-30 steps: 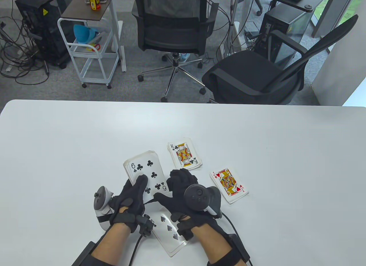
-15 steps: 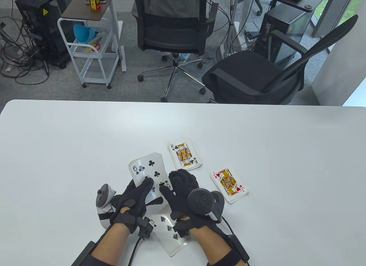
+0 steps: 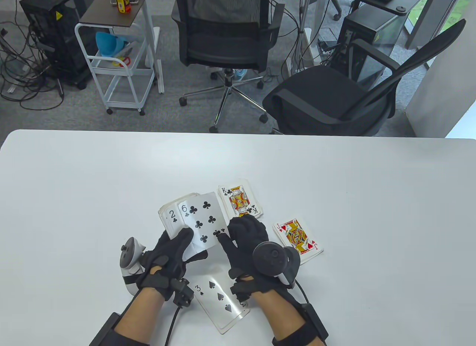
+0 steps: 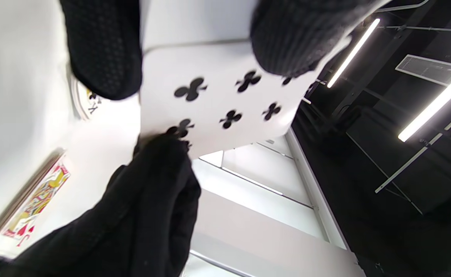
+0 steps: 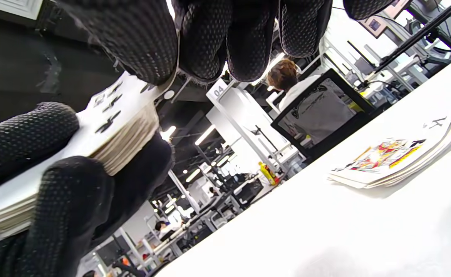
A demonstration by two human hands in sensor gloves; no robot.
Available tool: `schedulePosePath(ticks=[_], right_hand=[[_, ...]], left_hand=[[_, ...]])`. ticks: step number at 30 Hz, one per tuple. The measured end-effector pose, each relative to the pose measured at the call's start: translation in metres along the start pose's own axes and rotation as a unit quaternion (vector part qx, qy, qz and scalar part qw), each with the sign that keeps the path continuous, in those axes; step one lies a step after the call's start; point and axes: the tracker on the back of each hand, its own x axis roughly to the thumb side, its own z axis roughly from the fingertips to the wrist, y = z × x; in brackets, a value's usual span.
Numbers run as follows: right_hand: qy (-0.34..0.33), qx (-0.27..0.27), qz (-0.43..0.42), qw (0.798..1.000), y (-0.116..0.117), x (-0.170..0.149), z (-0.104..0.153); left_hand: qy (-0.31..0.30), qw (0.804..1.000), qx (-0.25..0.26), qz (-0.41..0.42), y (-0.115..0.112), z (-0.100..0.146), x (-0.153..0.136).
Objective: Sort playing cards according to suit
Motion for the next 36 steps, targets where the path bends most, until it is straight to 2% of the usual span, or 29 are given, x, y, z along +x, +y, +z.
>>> schedulePosePath(ticks=[6,11,14,17,18,22,24,26,28,31,32,34,36], right_hand=[[0.071,-0.017,0.023,0.997,-0.014,-0.027,-0.007],[0.142,-0.021,0.084,0.986,-0.034,-0.049,-0.026],[0.177,0.016,0.138,0.974,-0.035,-0.056,-0.047],[0.185,0.045,0.178,0.965,-0.028,-0.058,-0.068],[0.194,0.075,0.201,0.957,-0.022,-0.058,-0.08],[0.214,0.127,0.213,0.945,0.001,-0.06,-0.104],[0.233,0.143,0.264,0.925,0.016,-0.062,-0.111],[0.235,0.167,0.353,0.89,0.03,-0.066,-0.115],[0.239,0.166,0.397,0.87,0.039,-0.067,-0.116],[0.224,0.149,0.436,0.859,0.041,-0.064,-0.116],[0.22,0.146,0.437,0.86,0.04,-0.063,-0.116],[0.195,0.122,0.413,0.881,0.031,-0.055,-0.112],[0.17,0.09,0.362,0.912,0.017,-0.044,-0.104]], left_hand=[[-0.027,0.999,0.031,0.002,0.004,0.001,0.01],[-0.038,0.999,0.025,0.005,0.001,0.0,0.016],[-0.044,0.998,0.034,-0.018,0.003,0.0,0.019],[-0.043,0.998,0.036,-0.028,0.004,-0.001,0.019],[-0.04,0.998,0.035,-0.023,0.004,-0.002,0.018],[-0.039,0.998,0.033,-0.025,0.003,-0.002,0.017],[-0.039,0.999,0.029,-0.023,0.003,-0.002,0.017],[-0.041,0.998,0.022,-0.031,0.002,-0.002,0.018],[-0.042,0.998,0.012,-0.051,0.0,-0.003,0.019],[-0.035,0.998,0.001,-0.05,-0.004,-0.003,0.018],[-0.034,0.998,0.001,-0.051,-0.005,-0.003,0.018],[-0.03,0.998,0.001,-0.054,-0.005,-0.003,0.016],[-0.027,0.998,0.0,-0.054,-0.006,-0.003,0.015]])
